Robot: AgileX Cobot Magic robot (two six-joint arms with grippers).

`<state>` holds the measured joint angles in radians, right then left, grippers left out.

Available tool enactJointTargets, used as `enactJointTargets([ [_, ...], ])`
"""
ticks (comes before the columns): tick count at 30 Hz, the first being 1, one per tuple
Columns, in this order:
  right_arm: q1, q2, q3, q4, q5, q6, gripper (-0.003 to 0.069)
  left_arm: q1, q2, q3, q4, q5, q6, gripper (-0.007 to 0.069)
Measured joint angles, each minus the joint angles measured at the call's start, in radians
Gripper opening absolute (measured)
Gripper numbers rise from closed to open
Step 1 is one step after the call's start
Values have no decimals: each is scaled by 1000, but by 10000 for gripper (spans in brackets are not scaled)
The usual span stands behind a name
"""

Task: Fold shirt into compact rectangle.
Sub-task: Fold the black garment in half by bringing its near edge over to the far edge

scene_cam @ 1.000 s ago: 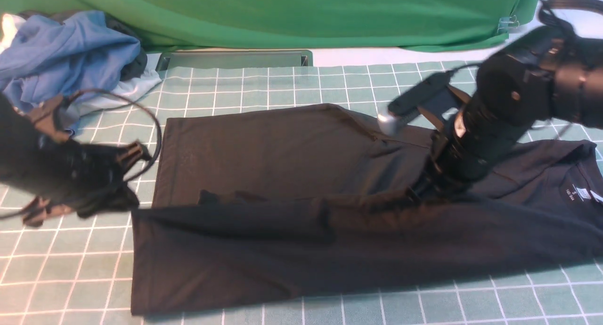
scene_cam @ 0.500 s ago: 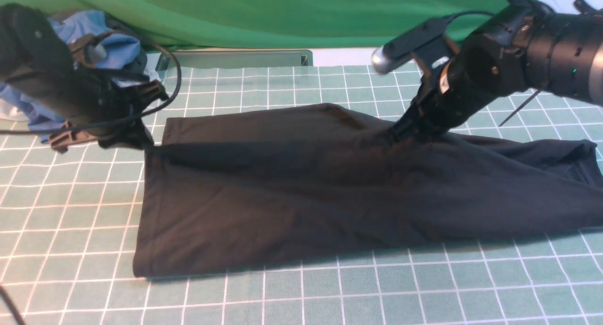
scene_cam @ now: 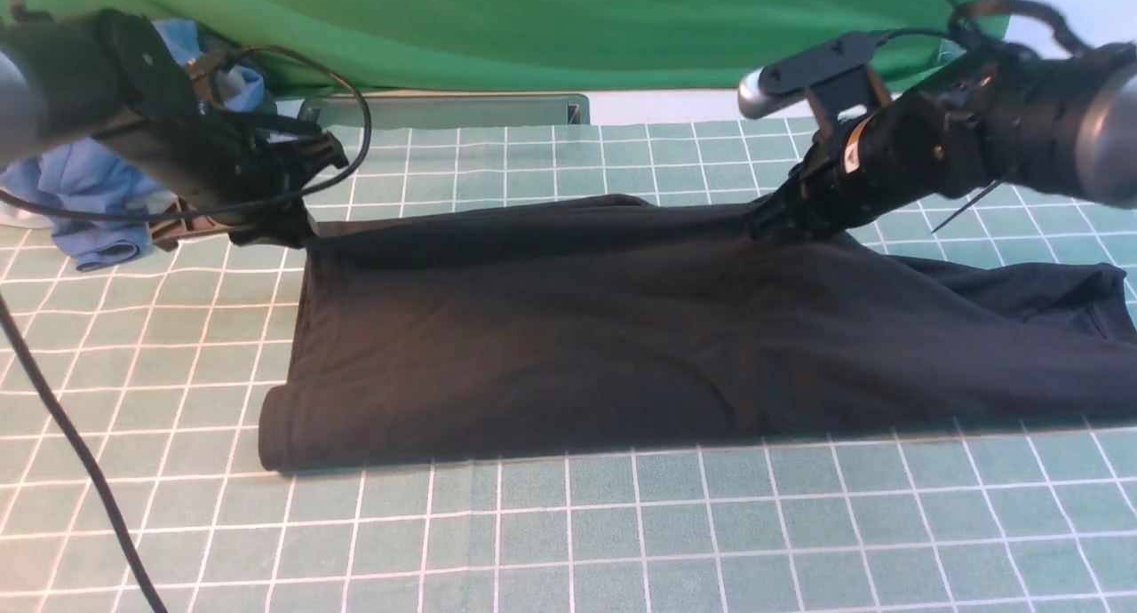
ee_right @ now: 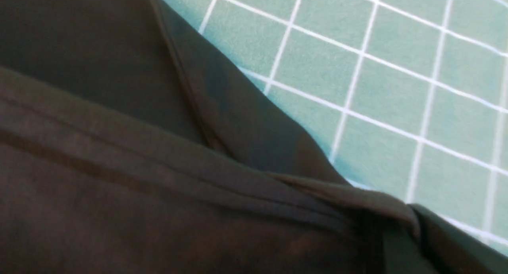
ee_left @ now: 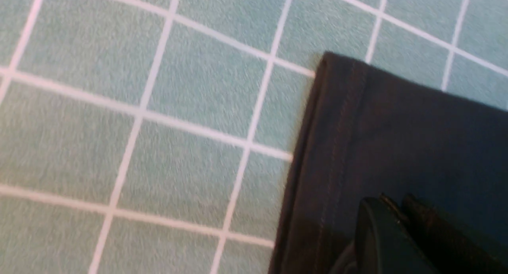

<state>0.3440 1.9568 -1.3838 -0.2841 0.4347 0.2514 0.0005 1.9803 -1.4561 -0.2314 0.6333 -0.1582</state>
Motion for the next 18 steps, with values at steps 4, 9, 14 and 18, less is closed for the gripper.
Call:
enactJointTargets([
  [4, -2, 39, -15, -3, -50, 0, 54, 16, 19, -9, -6, -29, 0, 20],
  [9, -2, 72, -41, -3, -122, 0, 55, 73, 20, -34, -63, -41, 0, 20],
  [14, -2, 94, -53, -3, -210, 0, 64, 90, 28, -38, -70, -67, 11, 20],
  [18, -2, 129, -53, -6, -263, 0, 72, 90, 61, -39, -101, -130, 33, 20],
])
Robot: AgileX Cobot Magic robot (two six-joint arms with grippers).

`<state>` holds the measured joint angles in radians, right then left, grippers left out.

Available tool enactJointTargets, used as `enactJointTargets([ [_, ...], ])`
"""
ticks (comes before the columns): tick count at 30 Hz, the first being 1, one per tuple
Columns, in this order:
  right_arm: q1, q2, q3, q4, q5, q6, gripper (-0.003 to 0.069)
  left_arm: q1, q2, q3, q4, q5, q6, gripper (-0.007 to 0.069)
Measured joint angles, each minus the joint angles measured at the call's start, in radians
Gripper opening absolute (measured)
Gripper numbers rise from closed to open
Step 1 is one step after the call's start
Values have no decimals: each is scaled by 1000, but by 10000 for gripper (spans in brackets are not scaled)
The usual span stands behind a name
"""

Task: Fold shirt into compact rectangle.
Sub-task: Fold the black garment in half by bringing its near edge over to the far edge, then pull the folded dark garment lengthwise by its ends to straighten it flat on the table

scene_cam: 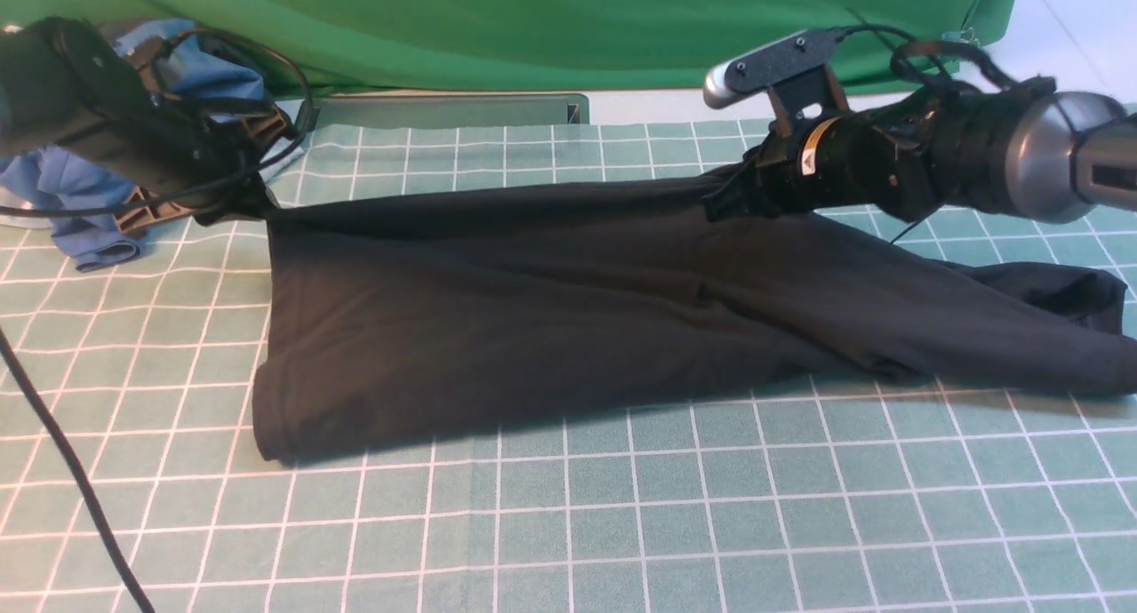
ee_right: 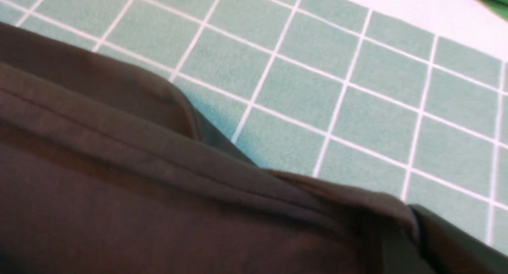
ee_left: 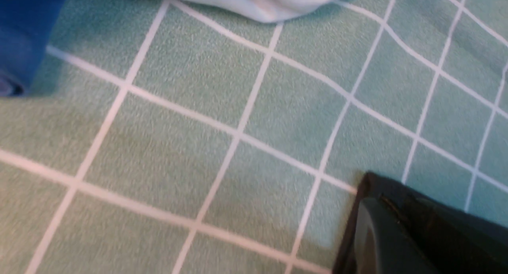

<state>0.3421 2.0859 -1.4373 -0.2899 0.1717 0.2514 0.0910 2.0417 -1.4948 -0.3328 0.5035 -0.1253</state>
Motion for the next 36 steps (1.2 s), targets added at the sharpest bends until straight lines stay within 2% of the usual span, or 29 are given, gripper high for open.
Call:
enactJointTargets([
  [5, 0, 41, -1, -2, -49, 0, 96, 0, 37, 0, -19, -66, 5, 20],
  [8, -1, 55, -1, -2, -76, 0, 161, 0, 52, 0, -47, -98, 45, 50],
  [10, -1, 58, -2, -3, -87, 0, 230, 0, 58, 0, -61, -110, 55, 88],
  [13, -1, 58, -42, -4, -14, -1, 332, 0, 60, -3, -82, -101, 59, 200],
  [14, -1, 58, -47, -4, -3, -2, 339, 0, 58, -6, -84, -94, 59, 218],
  [15, -1, 57, -87, -4, 83, -9, 378, 0, 55, -21, -85, -52, 59, 284],
  [18, -2, 42, -180, -5, 257, -52, 414, 0, 32, -67, -90, 90, 60, 405],
  [20, -3, 19, -267, -4, 402, -70, 390, 0, -9, -114, -91, 214, 53, 497],
  [21, -3, 16, -275, -4, 416, -73, 384, 0, -9, -119, -91, 224, 52, 503],
  [24, -8, -31, -433, 10, 656, -148, 165, 0, -77, -191, -101, 386, 28, 559],
  [25, -9, -49, -487, 27, 733, -181, 96, 0, -99, -210, -111, 429, 24, 557],
  [26, -10, -52, -495, 28, 746, -181, 87, 0, -105, -212, -112, 434, 25, 556],
  [28, -10, -86, -585, 39, 884, -222, 32, 0, -131, -229, -123, 503, 24, 521],
  [31, -10, -131, -642, 53, 1004, -251, 24, 0, -142, -230, -122, 621, 30, 378],
  [32, -10, -136, -642, 55, 1007, -251, 24, 0, -142, -230, -122, 621, 30, 378],
  [33, -10, -163, -634, 70, 1025, -251, 24, 0, -143, -229, -115, 675, 44, 286],
  [36, -10, -273, -561, 162, 1034, -267, 24, -1, -182, -182, -73, 697, 56, 107],
])
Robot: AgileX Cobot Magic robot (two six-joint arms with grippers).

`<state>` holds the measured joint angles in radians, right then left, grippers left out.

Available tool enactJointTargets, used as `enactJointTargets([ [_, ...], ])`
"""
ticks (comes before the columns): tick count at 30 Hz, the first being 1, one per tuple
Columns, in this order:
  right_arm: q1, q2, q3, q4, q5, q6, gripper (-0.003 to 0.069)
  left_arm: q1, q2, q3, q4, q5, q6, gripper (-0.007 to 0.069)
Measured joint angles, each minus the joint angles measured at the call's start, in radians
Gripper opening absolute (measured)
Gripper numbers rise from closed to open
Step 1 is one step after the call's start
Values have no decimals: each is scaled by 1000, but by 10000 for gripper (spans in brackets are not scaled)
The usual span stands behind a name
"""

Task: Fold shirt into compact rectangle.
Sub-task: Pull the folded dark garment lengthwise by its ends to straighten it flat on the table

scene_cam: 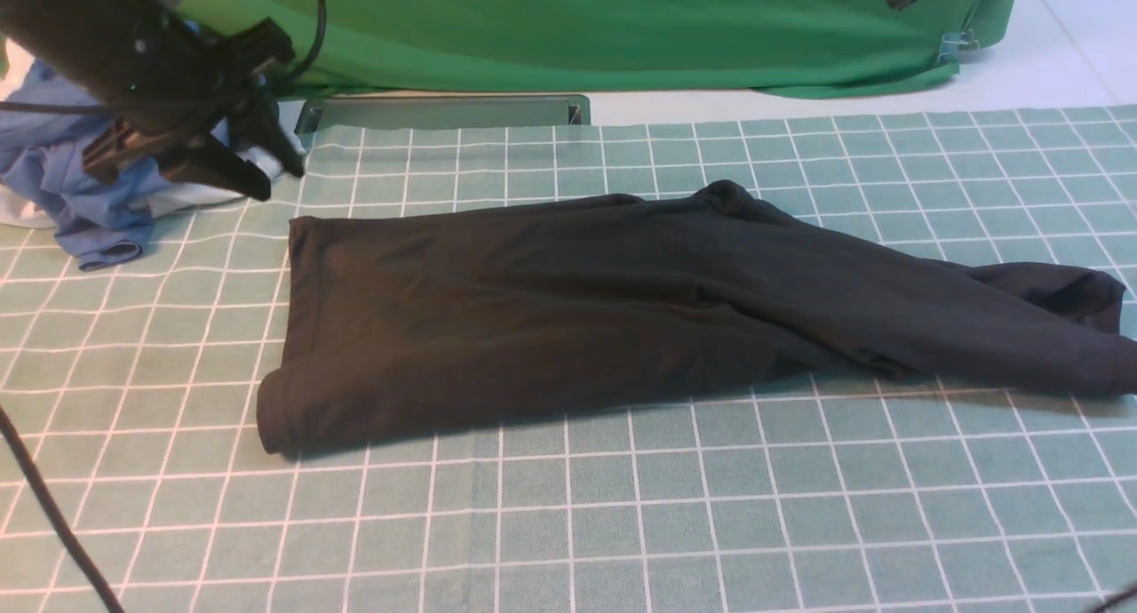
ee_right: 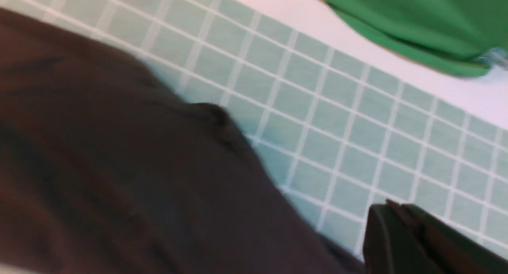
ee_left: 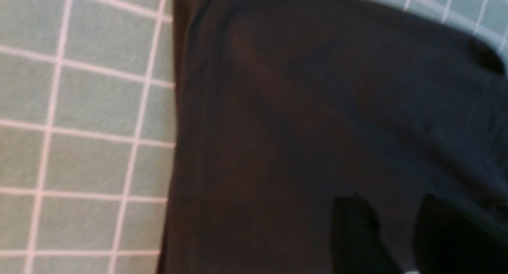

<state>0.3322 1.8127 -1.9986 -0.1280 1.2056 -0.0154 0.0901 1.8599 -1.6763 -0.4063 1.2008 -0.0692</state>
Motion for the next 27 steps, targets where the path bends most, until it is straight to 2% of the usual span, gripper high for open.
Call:
enactJointTargets([
  [2, 0, -79, 84, 46, 1, -13, 24, -3, -45, 63, 21, 1, 1, 40],
  [4, 0, -170, 184, 70, 5, -23, 24, -12, -107, 146, 34, 2, 1, 17],
  [8, 0, -292, 350, 81, 8, -14, 24, -36, -201, 327, 36, 2, -11, 17],
  [10, 0, -373, 492, 85, -24, 25, 24, -65, -268, 479, 36, -70, -48, 34],
  [15, 0, -449, 721, 93, -76, 48, 24, -148, -314, 721, 34, -271, -128, 113],
  [18, 0, -456, 839, 95, -81, 21, 24, -241, -314, 842, 35, -421, -143, 234],
  [19, 0, -456, 864, 95, -85, 15, 24, -258, -314, 856, 35, -460, -144, 272],
  [20, 0, -456, 869, 95, -86, 15, 24, -258, -314, 856, 35, -467, -144, 272],
  [21, 0, -456, 899, 95, -94, 15, 24, -272, -314, 863, 38, -507, -144, 330],
  [22, 0, -456, 904, 95, -94, 15, 24, -273, -314, 863, 39, -519, -144, 345],
  [23, 0, -456, 914, 95, -97, 15, 24, -273, -314, 856, 50, -540, -146, 393],
  [27, 0, -456, 919, 95, -113, 15, 24, -249, -314, 785, 129, -504, -196, 499],
])
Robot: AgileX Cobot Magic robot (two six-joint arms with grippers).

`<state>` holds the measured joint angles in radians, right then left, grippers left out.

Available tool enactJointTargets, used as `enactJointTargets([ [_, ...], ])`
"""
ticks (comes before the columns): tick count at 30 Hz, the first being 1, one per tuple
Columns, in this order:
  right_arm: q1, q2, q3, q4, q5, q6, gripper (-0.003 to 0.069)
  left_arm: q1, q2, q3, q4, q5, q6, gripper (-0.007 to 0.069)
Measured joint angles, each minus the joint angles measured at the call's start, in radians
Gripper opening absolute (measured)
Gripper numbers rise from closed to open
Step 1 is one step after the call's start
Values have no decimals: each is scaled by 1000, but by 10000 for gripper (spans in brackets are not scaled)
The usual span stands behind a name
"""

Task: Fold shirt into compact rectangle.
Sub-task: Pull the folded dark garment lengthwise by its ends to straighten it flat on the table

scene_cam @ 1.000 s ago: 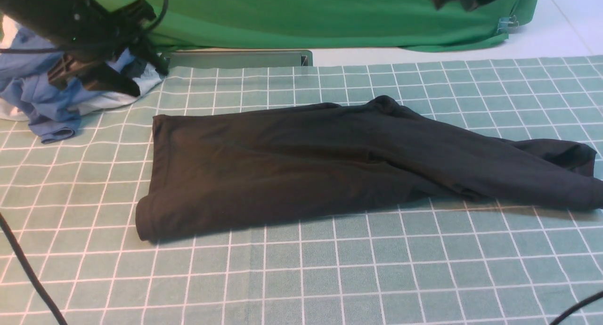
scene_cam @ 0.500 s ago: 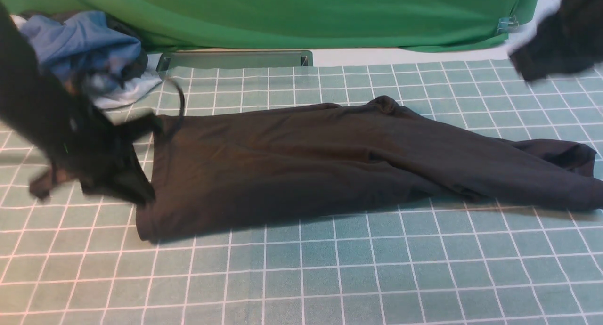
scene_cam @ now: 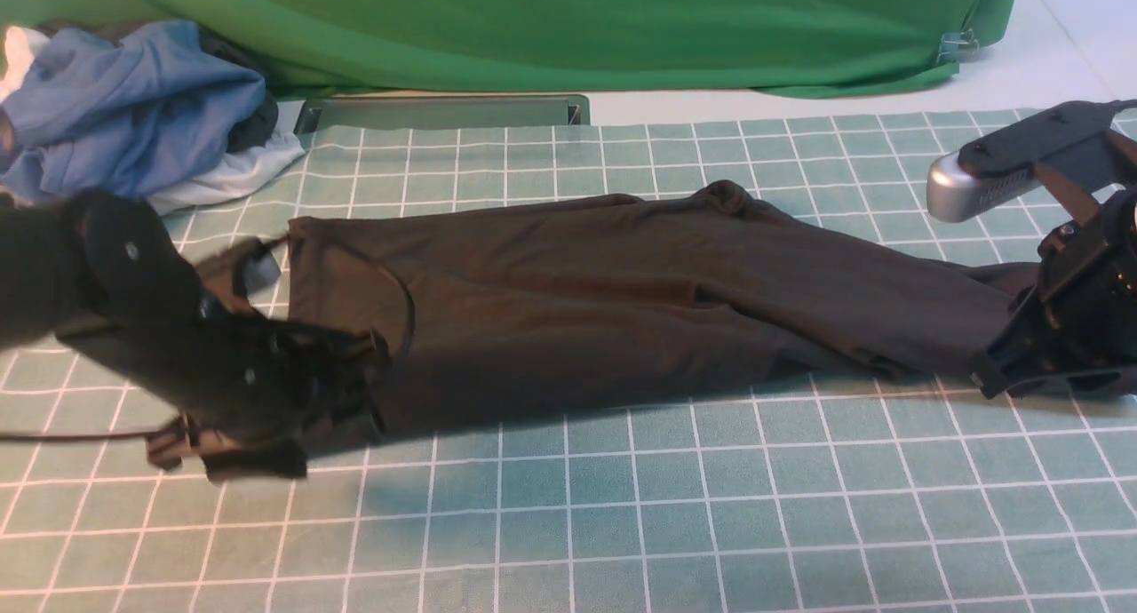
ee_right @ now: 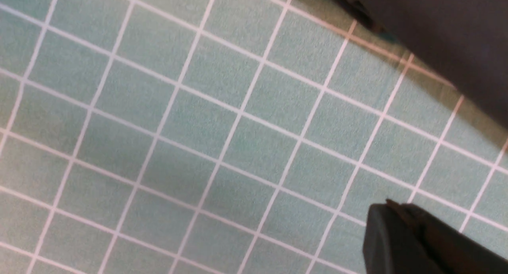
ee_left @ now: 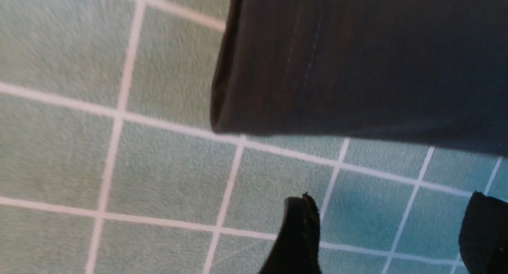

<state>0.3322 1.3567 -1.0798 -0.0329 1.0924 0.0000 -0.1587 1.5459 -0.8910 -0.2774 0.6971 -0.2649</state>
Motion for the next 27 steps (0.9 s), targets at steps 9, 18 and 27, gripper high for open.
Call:
enactJointTargets([
  [9, 0, 0, 0, 0, -38, 0, 24, 21, 43, 0, 115, 6, -129, 515],
  [18, 0, 0, 0, -4, -49, 0, 24, 21, 150, -1, 112, -91, -121, 411],
  [27, 0, 22, 0, -195, -31, 0, 97, 21, 159, -4, 135, -101, -54, 32],
])
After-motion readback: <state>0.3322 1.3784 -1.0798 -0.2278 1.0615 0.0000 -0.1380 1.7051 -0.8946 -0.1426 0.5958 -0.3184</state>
